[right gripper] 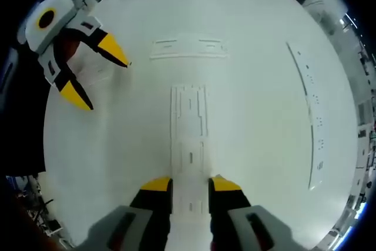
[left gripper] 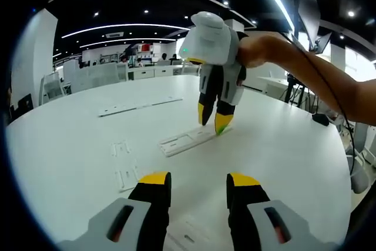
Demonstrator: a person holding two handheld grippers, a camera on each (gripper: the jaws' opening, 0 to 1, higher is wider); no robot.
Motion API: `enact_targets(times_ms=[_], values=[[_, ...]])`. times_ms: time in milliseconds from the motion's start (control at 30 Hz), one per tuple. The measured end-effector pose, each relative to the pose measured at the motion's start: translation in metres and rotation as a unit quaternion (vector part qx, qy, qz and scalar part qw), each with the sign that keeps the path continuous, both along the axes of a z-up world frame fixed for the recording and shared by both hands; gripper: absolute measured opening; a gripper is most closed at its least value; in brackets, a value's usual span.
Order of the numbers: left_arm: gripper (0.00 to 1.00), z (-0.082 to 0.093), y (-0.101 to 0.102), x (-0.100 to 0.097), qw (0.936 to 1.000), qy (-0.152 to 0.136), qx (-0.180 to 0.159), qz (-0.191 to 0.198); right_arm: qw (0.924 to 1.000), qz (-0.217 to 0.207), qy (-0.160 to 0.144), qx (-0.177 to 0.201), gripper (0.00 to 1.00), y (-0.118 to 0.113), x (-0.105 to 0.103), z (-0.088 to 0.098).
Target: Locate the socket holder cover, grip the socket holder cover, clip it into the socket holder slot.
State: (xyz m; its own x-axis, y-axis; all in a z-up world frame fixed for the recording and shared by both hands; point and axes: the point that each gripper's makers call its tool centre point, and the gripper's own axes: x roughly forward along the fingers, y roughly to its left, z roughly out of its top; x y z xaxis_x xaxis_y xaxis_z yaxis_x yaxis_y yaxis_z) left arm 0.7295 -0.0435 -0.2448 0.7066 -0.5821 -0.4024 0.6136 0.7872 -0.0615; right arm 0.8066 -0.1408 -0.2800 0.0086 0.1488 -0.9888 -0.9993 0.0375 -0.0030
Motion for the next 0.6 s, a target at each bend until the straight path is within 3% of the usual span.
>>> enact_targets(times_ms=[433,600], values=[[0.38,0.0002,-0.001,-0.0001,1.0,-0.001,-0.001,0.0,0.9998,0.001,-0.001,0.019,0.26,0.0,-0.0004,-0.0002],[0.38,0.0009,-0.0007,-0.0009,1.0,-0.003,-0.001,0.001,0.9987,-0.002,0.004,0.05,0.26,0.0065,-0.0005,0.0]])
